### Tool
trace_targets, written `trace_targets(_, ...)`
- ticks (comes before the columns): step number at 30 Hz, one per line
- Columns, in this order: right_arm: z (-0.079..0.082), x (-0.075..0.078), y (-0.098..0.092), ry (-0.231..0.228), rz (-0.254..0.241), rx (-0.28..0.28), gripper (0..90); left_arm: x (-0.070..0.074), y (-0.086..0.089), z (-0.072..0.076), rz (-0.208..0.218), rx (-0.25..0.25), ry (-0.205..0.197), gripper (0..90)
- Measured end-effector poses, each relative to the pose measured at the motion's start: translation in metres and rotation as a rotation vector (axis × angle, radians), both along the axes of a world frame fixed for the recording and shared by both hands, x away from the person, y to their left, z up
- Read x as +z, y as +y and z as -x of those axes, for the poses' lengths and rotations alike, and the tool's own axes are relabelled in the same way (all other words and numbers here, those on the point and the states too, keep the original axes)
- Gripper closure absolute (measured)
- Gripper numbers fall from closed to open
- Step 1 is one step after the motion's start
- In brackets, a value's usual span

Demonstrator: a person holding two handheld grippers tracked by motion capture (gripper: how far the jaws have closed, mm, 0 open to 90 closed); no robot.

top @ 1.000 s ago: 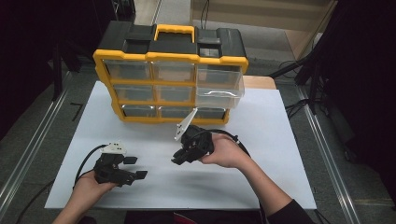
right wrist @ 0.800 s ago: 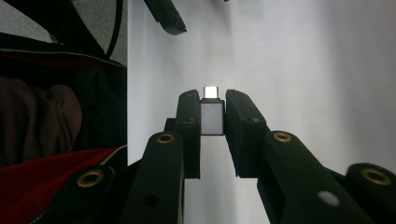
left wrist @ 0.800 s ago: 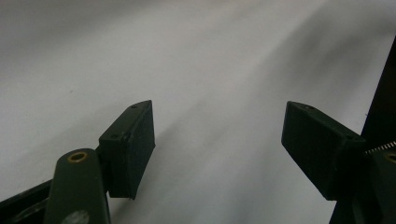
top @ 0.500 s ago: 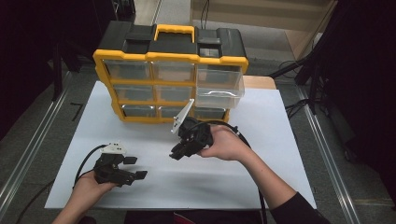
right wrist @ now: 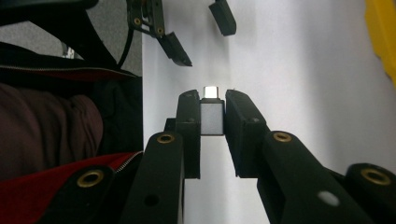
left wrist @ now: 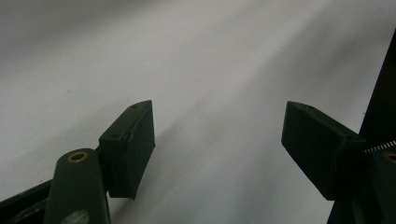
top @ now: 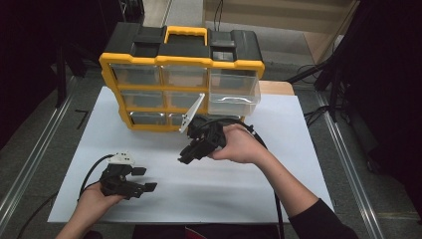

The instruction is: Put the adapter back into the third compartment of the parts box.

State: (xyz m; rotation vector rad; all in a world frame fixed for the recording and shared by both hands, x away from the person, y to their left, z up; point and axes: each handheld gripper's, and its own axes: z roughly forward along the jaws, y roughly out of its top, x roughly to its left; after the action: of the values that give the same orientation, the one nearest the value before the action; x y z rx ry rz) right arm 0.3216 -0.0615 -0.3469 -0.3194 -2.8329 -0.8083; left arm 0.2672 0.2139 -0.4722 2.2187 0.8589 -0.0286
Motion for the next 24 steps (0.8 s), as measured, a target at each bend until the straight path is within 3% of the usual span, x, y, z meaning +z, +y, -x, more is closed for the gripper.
trace_targets(17,-0.004,0.037,-0.002,-0.04,-0.025,-0.015,73.8,0.0,0.0,0.0,-0.004,-0.002,0.001,27.2)
trace_targets(24,-0.011,0.051,-0.005,-0.032,-0.029,-0.021,73.8,0.0,0.0,0.0,-0.003,-0.002,0.002,27.2)
